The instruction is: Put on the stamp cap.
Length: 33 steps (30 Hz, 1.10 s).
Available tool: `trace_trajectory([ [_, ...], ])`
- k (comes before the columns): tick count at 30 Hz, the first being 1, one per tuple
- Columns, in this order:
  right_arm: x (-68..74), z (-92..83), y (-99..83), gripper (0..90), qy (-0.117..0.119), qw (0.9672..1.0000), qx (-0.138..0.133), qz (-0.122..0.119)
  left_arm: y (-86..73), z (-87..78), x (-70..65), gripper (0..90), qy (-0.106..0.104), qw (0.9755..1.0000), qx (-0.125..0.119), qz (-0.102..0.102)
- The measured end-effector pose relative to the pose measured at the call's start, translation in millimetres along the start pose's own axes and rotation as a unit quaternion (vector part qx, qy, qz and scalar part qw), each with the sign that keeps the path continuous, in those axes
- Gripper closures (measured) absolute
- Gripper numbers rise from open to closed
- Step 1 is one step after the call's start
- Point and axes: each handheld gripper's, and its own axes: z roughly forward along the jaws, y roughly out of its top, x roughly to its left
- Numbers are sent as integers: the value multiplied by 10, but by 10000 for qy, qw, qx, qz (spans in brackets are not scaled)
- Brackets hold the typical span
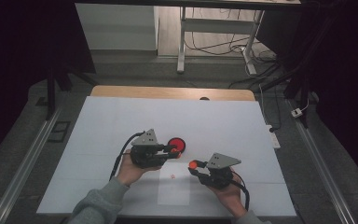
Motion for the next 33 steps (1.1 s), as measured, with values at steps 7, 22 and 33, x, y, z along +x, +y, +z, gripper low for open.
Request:
trace_trajectory([
  [7, 11, 14, 4, 649, 75, 10000, -36, -3, 3, 31, -21, 719, -30, 10000, 16, 33],
  [22, 65, 46, 28, 649, 145, 9999, -19, -62, 10, 90, -55, 719, -97, 9999, 70, 95],
  [33, 95, 81, 44, 649, 195, 9998, -11, -108, 9, 147, -83, 719, -158, 9997, 116, 113],
])
